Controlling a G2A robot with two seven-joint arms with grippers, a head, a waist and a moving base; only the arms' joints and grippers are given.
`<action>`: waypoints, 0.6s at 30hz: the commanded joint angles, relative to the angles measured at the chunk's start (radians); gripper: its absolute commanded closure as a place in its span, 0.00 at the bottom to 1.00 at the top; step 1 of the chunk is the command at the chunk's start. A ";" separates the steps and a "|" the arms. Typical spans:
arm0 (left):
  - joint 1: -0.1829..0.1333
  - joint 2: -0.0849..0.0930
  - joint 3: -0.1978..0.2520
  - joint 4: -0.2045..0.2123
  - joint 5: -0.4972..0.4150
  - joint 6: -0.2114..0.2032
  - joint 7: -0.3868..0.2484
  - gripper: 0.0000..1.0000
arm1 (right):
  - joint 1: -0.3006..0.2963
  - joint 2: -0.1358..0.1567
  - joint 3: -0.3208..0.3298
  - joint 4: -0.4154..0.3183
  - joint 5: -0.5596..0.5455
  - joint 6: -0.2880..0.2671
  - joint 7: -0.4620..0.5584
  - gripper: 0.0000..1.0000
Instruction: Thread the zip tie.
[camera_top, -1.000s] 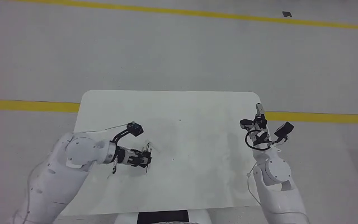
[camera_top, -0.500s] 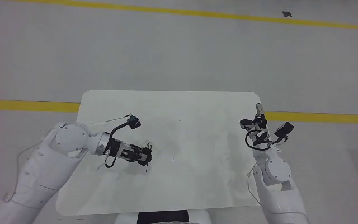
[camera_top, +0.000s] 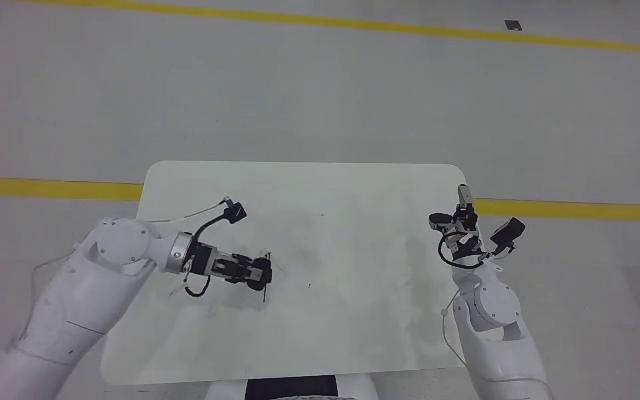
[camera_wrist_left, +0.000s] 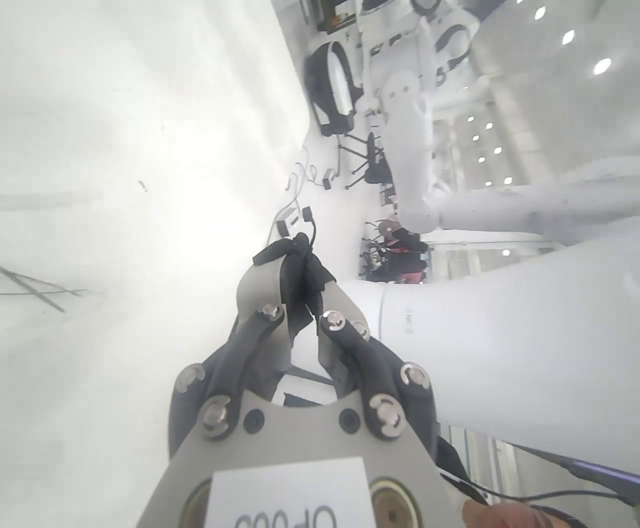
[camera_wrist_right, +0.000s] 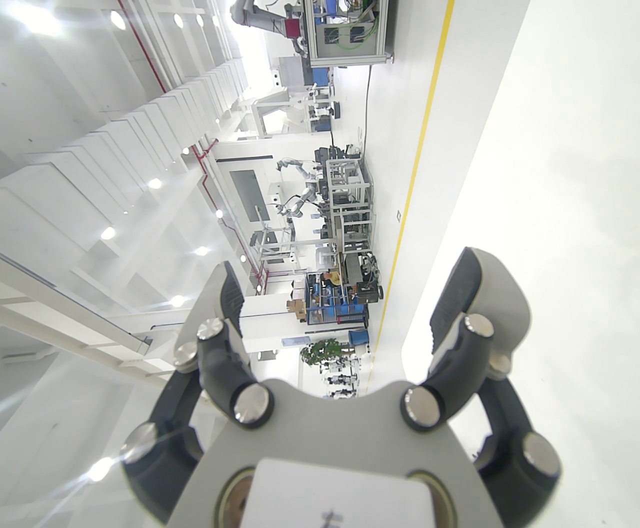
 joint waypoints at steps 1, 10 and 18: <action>-0.014 0.017 0.021 0.019 -0.069 0.000 0.001 1.00 | 0.000 0.000 0.000 0.000 0.000 0.000 0.000 0.00; -0.063 0.106 0.111 0.034 -0.216 0.000 0.001 1.00 | 0.000 0.000 0.000 0.000 0.000 0.000 0.000 0.00; -0.082 0.127 0.143 0.024 -0.219 0.000 0.001 1.00 | 0.000 0.000 0.000 0.000 0.000 0.000 0.000 0.00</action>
